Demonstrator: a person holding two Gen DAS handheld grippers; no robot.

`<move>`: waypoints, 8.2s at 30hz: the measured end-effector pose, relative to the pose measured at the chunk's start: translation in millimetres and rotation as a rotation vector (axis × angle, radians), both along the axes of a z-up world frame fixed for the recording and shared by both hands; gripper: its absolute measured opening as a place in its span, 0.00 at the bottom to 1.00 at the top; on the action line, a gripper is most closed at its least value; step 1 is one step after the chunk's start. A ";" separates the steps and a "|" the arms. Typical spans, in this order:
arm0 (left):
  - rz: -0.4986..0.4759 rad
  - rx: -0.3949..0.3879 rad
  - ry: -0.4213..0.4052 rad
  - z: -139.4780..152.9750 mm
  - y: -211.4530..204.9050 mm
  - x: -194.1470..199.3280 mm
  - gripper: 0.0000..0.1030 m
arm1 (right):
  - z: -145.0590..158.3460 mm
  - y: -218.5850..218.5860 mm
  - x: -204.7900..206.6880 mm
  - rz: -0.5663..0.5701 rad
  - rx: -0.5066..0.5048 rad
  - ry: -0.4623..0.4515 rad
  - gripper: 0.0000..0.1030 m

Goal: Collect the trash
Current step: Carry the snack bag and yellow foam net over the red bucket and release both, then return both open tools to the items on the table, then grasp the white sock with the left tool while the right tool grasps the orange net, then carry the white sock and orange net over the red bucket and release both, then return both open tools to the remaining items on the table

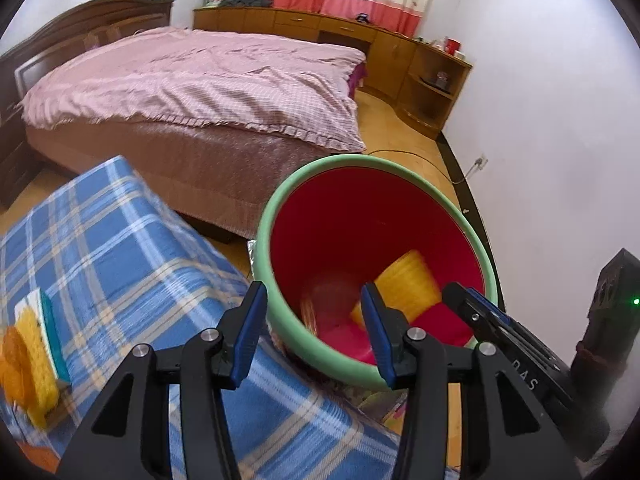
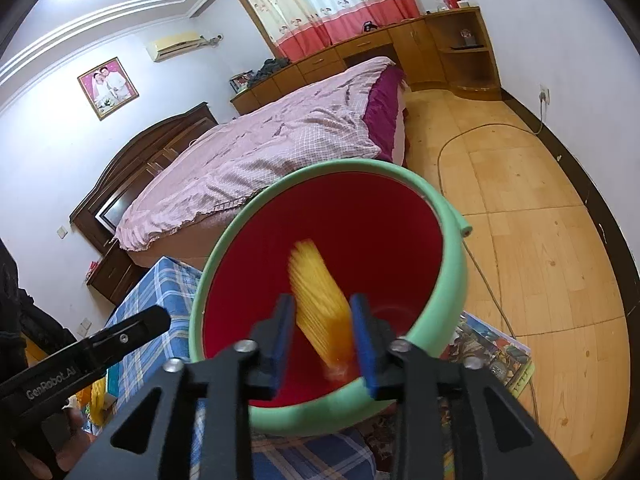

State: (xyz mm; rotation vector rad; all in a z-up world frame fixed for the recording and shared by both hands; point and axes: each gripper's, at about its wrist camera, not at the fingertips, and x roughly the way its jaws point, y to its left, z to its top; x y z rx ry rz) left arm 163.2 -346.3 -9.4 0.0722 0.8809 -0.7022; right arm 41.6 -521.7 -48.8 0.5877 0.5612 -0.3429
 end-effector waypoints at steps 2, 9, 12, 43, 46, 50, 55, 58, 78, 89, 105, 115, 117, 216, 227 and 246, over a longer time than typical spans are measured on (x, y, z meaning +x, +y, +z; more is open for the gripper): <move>0.021 -0.001 -0.003 4.4 8.6 -3.0 0.48 | 2.6 2.6 1.9 0.007 0.006 -0.006 0.50; 0.115 -0.007 -0.031 21.5 53.6 -11.1 0.48 | 7.8 13.1 1.2 0.030 0.025 0.011 0.57; 0.158 -0.019 -0.038 28.4 75.2 -15.3 0.48 | 12.6 21.6 -3.8 0.035 0.022 0.012 0.59; 0.492 -0.041 -0.060 47.4 255.3 -51.3 0.48 | 66.8 155.3 -9.0 0.264 -0.082 -0.015 0.68; 0.525 -0.028 -0.056 43.4 271.9 -50.3 0.48 | 65.7 164.4 -7.1 0.284 -0.085 -0.010 0.70; 0.579 -0.016 -0.042 35.6 296.1 -46.4 0.48 | 62.4 176.3 -1.2 0.307 -0.084 0.005 0.71; 0.638 -0.006 -0.022 25.7 320.6 -40.7 0.48 | 58.1 189.3 10.1 0.336 -0.087 0.026 0.71; 0.668 0.004 -0.004 17.0 331.9 -35.9 0.48 | 54.5 194.2 14.9 0.351 -0.088 0.039 0.72; 0.699 0.017 0.122 -42.0 346.7 16.2 0.55 | 35.0 236.1 71.5 0.455 -0.141 0.135 0.75; 0.682 -0.007 0.121 -56.6 342.5 25.2 0.56 | 31.4 279.1 107.4 0.585 -0.191 0.128 0.72; 0.670 -0.054 0.107 -57.4 348.0 19.1 0.45 | 15.4 314.1 126.0 0.706 -0.226 0.123 0.20; 0.657 -0.072 0.052 -34.5 345.5 1.3 0.38 | 40.3 308.2 104.7 0.687 -0.243 0.039 0.19; 0.656 -0.078 0.039 -27.8 345.3 -2.5 0.38 | 45.1 306.0 99.5 0.681 -0.244 0.028 0.19; 0.056 -0.024 0.014 16.4 8.6 -9.1 0.52 | 40.0 -10.7 -16.1 0.027 -0.039 -0.020 0.55; 0.141 -0.044 -0.015 36.1 62.2 -25.9 0.52 | 61.2 28.3 -28.4 0.075 -0.056 -0.058 0.62; 0.362 -0.076 -0.113 74.2 190.5 -66.7 0.52 | 98.6 130.8 -28.4 0.296 -0.067 -0.071 0.68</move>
